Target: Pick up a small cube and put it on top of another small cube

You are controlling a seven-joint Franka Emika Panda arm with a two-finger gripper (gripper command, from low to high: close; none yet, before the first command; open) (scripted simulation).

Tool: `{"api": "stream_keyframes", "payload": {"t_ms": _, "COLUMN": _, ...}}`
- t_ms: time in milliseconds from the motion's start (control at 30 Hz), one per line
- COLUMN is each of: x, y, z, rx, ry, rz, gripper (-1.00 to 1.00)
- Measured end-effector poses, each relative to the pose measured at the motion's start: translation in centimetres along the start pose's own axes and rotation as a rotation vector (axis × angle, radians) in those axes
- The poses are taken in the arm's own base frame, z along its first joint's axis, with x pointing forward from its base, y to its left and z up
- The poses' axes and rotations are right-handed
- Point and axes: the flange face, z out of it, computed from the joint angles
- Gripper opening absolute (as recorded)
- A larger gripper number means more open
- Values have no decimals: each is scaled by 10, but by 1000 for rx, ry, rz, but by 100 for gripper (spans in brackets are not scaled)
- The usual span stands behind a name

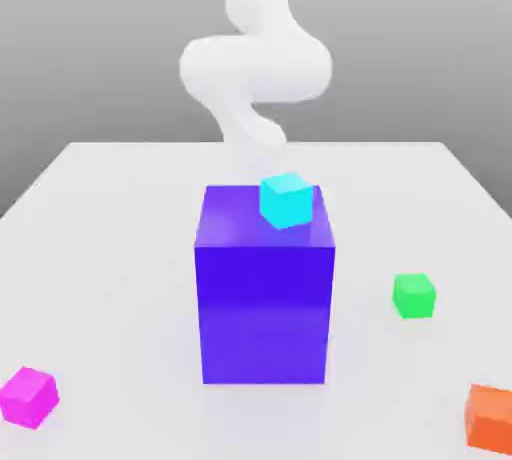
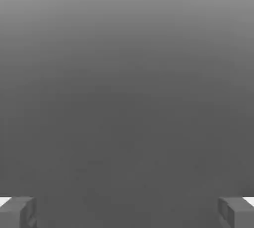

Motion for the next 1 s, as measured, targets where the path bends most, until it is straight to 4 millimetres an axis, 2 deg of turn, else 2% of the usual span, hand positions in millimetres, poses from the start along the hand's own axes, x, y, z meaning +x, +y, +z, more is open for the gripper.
{"api": "stream_keyframes", "payload": {"t_ms": 133, "x": 24, "y": 29, "z": 75, "rx": -61, "ry": -91, "rz": 40, "gripper": 0}}
{"api": "stream_keyframes", "payload": {"t_ms": 267, "x": 39, "y": 68, "z": 145, "rx": -127, "ry": -167, "rz": 83, "gripper": 0}}
{"api": "stream_keyframes", "payload": {"t_ms": 533, "x": 45, "y": 171, "z": 267, "rx": -278, "ry": -285, "rz": 173, "gripper": 0}}
{"api": "stream_keyframes", "payload": {"t_ms": 667, "x": 41, "y": 239, "z": 313, "rx": -370, "ry": -322, "rz": 228, "gripper": 0}}
{"api": "stream_keyframes", "payload": {"t_ms": 767, "x": 30, "y": 285, "z": 343, "rx": -439, "ry": -352, "rz": 249, "gripper": 0}}
{"api": "stream_keyframes", "payload": {"t_ms": 967, "x": 3, "y": 386, "z": 382, "rx": -594, "ry": -394, "rz": 289, "gripper": 0}}
{"api": "stream_keyframes", "payload": {"t_ms": 1000, "x": -2, "y": 397, "z": 390, "rx": -606, "ry": -395, "rz": 290, "gripper": 0}}
